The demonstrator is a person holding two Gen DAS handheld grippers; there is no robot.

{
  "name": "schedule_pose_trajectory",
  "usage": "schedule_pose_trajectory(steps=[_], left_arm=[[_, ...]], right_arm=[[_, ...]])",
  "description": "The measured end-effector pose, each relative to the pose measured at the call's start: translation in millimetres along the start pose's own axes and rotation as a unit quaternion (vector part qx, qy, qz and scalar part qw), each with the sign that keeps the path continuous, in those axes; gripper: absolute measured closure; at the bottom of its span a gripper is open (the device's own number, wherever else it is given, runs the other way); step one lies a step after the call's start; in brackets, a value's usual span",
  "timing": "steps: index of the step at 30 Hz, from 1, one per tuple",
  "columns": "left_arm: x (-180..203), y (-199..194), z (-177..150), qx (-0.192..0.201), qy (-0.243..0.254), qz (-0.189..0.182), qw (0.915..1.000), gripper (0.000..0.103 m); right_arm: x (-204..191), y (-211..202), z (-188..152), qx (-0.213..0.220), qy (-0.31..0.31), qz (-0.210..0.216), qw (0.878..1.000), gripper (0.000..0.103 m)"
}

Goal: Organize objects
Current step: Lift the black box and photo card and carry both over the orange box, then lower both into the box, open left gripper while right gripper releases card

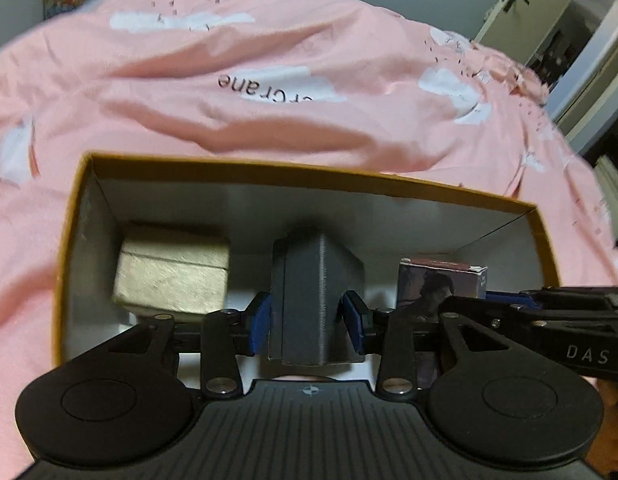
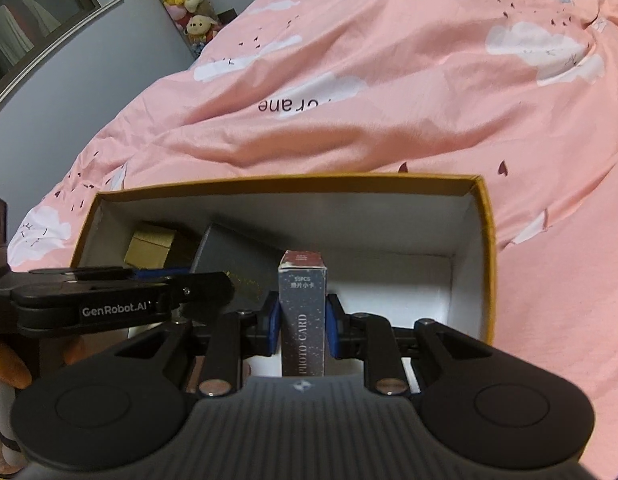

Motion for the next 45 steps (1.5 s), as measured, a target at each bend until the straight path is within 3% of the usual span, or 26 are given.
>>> schedule_pose_trajectory(steps=[5,15,24,34,40,45], left_arm=[[0.0,-6.4,2.2,0.004,0.025,0.021,0.9995,0.049],[-2.8,-55.0,13.6,0.056,0.011,-0.034,0.9978,0.049],[-21.4,-63.4,12.1,0.055,0.001,-0.030,0.9980,0.050],[-11.2,-49.2,-5.3,0.030,0.034,-0.025,0.9987,0.050],[-7.3,-46.2,-6.4,0.026,0.044,-0.014,0.9986,0.050],[-5.4,-45.6,-7.8,0.023,0.045,-0.012,0.9987,0.050]], right_arm=[[1.1,6.0,-2.1,-0.008,0.021,0.014,1.000,0.079],[-9.0,21.7,3.5,-0.023,0.051,0.034,0.998,0.079],[-13.0,34.8,12.2,-0.030,0.061,0.047,0.997,0.079],[-0.8,52.5,22.1,-0.061,0.085,0.069,0.992,0.079],[2.6,62.5,21.2,-0.069,0.059,0.038,0.995,0.074],[-0.9,62.4,17.2,-0.072,-0.022,-0.024,0.997,0.057]])
Point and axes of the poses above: each gripper's, at about its wrist camera, not at the fingertips, and y roughly the way its jaws point, x to its right, z to its top, the point moved 8 cm from there along y, roughly the way its jaws point, and after that the axes turned 1 degree about y, right-handed, at the moved point
